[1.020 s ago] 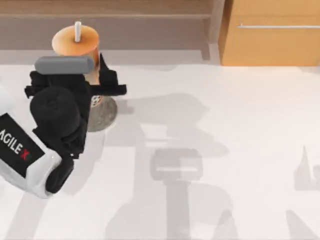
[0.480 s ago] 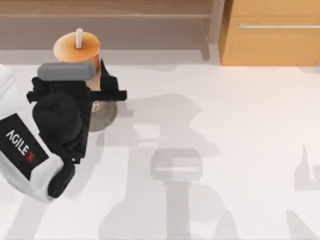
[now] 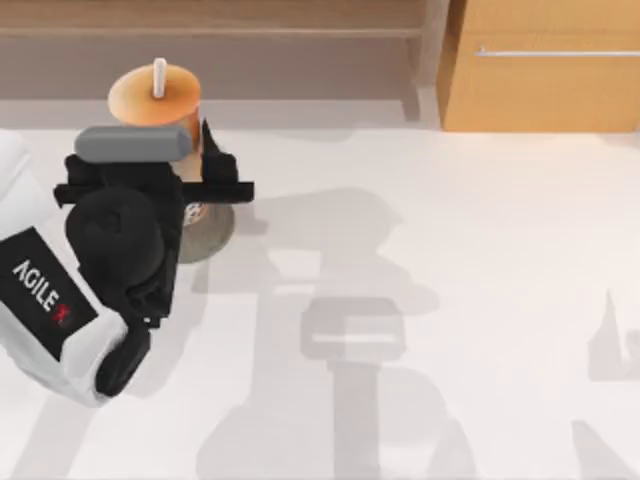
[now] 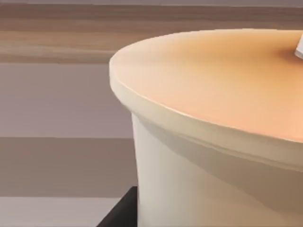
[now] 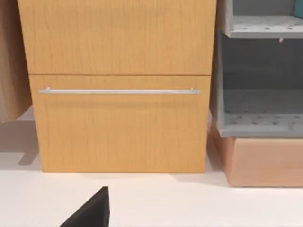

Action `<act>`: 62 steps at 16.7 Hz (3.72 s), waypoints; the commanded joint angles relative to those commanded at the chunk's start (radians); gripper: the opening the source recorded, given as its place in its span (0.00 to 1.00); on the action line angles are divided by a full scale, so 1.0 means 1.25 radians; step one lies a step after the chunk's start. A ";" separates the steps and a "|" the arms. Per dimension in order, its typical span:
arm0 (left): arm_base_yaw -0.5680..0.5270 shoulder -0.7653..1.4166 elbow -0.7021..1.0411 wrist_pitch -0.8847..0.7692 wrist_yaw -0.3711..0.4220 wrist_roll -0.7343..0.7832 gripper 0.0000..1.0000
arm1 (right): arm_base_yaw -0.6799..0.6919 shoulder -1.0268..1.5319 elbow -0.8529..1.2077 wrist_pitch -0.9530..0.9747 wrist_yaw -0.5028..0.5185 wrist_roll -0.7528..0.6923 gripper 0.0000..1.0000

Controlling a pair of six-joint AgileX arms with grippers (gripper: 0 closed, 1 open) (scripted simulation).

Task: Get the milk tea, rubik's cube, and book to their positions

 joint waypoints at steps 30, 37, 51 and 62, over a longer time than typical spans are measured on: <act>-0.046 -0.188 -0.112 -0.075 -0.050 0.000 1.00 | 0.000 0.000 0.000 0.000 0.000 0.000 1.00; -0.056 -0.283 -0.127 -0.157 -0.064 0.002 1.00 | 0.000 0.000 0.000 0.000 0.000 0.000 1.00; 0.101 -0.257 0.375 -0.718 0.059 -0.010 1.00 | 0.000 0.000 0.000 0.000 0.000 0.000 1.00; 0.459 -0.214 0.647 -1.692 0.239 0.040 1.00 | 0.000 0.000 0.000 0.000 0.000 0.000 1.00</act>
